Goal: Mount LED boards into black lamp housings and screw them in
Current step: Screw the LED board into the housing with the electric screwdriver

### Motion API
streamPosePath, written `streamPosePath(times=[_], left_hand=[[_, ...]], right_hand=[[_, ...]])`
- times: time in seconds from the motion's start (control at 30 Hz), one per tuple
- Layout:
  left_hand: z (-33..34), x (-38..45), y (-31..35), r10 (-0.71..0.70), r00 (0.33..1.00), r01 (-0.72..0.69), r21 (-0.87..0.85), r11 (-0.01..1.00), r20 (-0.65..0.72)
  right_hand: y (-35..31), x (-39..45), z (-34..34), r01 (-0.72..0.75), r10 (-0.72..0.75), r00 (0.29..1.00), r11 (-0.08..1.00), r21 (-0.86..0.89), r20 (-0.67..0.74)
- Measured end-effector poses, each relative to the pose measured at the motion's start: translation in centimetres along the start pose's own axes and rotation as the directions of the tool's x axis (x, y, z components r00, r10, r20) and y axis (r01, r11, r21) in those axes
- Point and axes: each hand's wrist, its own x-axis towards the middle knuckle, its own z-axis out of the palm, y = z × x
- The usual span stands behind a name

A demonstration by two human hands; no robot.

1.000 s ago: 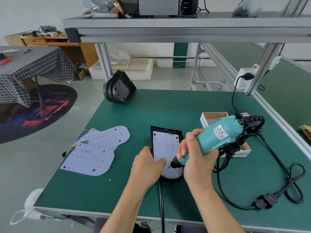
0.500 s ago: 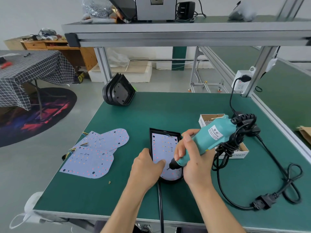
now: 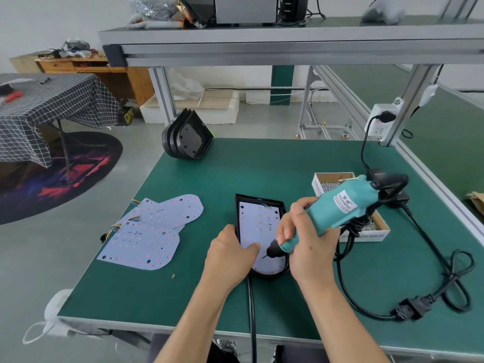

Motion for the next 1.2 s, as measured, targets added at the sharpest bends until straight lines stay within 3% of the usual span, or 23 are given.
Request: streamPosePath(times=[1.2], left_hand=[[0.14, 0.09, -0.27, 0.003, 1.0, -0.003, -0.009, 1.0, 0.002]], right_hand=[[0.5, 0.62, -0.02, 0.014, -0.018, 0.998, 0.998, -0.06, -0.055]])
